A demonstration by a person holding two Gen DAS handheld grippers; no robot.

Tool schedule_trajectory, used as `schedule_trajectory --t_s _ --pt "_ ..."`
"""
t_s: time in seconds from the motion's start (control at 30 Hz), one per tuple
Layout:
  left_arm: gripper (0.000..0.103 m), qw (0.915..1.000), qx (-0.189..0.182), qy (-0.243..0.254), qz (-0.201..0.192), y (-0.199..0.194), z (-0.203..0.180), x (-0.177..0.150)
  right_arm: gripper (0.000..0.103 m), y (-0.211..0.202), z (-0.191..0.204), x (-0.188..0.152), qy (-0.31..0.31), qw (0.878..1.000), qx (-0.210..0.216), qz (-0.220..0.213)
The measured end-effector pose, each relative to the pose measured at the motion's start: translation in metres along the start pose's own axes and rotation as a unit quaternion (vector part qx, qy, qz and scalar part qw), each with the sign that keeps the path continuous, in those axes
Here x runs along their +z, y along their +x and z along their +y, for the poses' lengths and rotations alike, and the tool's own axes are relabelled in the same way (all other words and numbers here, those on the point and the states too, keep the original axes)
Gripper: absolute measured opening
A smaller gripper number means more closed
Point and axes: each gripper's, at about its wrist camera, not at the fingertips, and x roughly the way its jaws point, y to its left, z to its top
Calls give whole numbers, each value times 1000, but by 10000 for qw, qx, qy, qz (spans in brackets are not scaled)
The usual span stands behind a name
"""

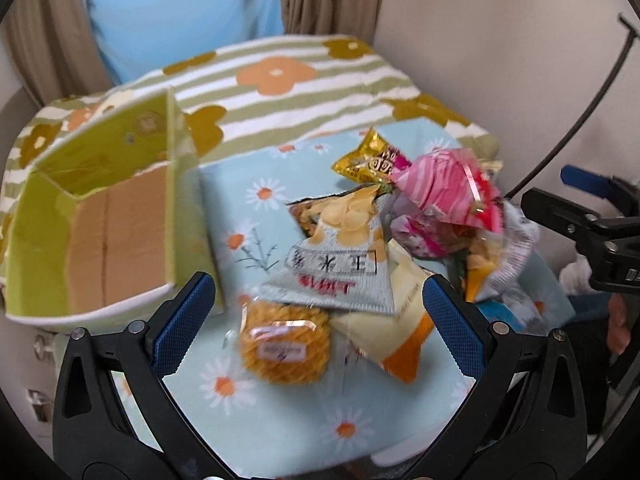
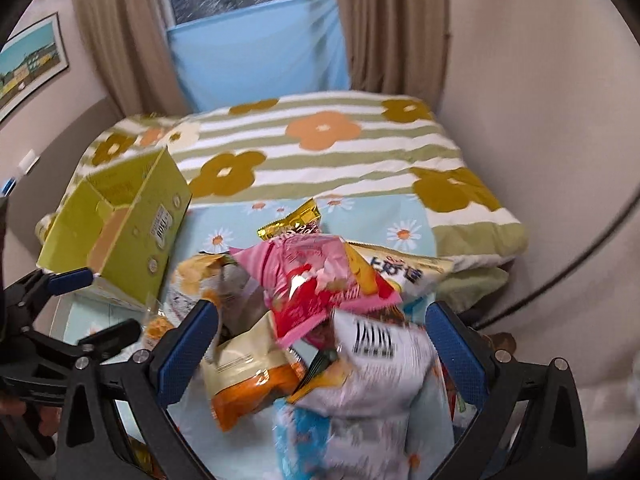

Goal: Organize snacks
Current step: 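Grasp the potato chip bag with the left tool while the right tool grasps the pink marshmallow bag, then carry both bags over the yellow box and open both tools to drop them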

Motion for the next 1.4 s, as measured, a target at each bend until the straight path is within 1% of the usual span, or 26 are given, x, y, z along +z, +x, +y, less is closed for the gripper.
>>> schedule_trajectory --t_s 0.13,0.27,0.4,0.5,0.57,0.63,0.67,0.73,0.83,0.9,1.0,1.1,1.23,1.3,1.4 --pt "102 9994 -37 -83 327 41 -5 13 103 40 -7 14 -305 9984 246 419" --pt "102 9971 -154 -183 719 76 -8 18 103 71 -13 22 -406 9945 593 756" --pt "101 9960 -92 -167 876 95 -9 19 103 94 -14 27 -541 9906 759 1006" --pt "90 9945 -142 -262 1002 106 -6 21 103 105 -13 29 -575 9876 922 1129" --pt "80 9940 -120 -311 1042 111 -5 22 103 110 -11 30 -635 9858 995 1197" --pt "75 9936 -142 -366 1062 113 -2 23 103 114 -10 31 -710 9842 1044 1242" --pt "70 9934 -171 -408 1059 114 -1 23 103 115 -9 32 -735 9837 1061 1254" --pt "68 9932 -199 -455 1049 114 2 23 102 117 -9 32 -770 9825 1107 1285" --pt "64 9934 -190 -490 1023 112 2 22 96 121 -8 32 -815 9807 1160 1348" --pt "63 9936 -106 -490 1011 110 1 21 89 121 -7 32 -859 9801 1181 1347" --pt "61 9936 0 -546 991 105 2 20 82 120 -6 32 -904 9794 1214 1339" --pt "61 9941 71 -584 911 96 5 21 80 115 -7 34 -881 9804 1270 1221" --pt "61 9956 118 -586 716 74 9 29 79 98 -6 42 -818 9825 1354 979" --pt "61 9966 128 -582 574 58 13 34 79 86 -4 48 -749 9839 1388 842" --pt "61 9977 126 -598 278 29 22 43 79 65 2 61 -705 9873 1282 611"
